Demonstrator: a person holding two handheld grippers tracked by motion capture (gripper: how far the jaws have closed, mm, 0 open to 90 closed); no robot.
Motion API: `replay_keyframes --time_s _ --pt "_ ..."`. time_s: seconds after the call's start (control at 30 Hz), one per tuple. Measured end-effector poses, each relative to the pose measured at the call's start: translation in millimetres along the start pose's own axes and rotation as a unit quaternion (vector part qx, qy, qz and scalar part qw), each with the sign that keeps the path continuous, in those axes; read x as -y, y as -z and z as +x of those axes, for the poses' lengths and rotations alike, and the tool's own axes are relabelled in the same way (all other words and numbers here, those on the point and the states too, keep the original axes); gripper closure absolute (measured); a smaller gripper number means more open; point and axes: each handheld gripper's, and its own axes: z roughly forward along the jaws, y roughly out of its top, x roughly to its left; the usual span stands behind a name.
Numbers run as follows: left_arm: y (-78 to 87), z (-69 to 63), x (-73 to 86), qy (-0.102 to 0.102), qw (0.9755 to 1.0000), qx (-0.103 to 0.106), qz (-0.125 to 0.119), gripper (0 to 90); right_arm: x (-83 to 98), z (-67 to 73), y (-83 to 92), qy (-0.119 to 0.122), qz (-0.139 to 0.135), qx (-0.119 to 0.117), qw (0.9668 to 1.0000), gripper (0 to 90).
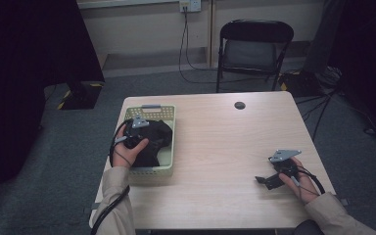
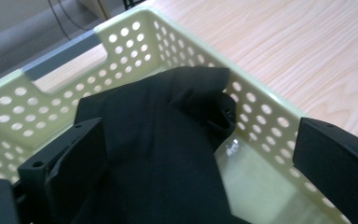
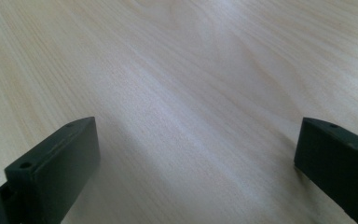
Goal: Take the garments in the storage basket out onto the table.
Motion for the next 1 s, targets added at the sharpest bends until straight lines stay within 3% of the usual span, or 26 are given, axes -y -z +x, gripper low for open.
replay_keyframes --time_s 0.03,0.53,0.77,1.0 --pt "-1.2 1.3 0.4 -0.006 0.9999 -0.007 0.007 2.1 0.0 0.0 0.0 0.000 0.000 0.000 1.0000 0.0" --pt "-26.5 8.3 2.0 0.003 0.9982 -0.006 0.060 1.4 0.1 0.2 0.1 0.000 0.000 0.000 1.0000 0.0" --pt "-42.2 8.9 5.0 -0.004 0.9944 -0.011 0.105 1.4 0.1 0.1 0.1 0.000 0.000 0.000 1.0000 0.0" --pt "-55.3 12.8 10.1 0.014 0.9883 0.003 0.152 4.5 0.1 0.1 0.1 0.000 0.000 0.000 1.0000 0.0"
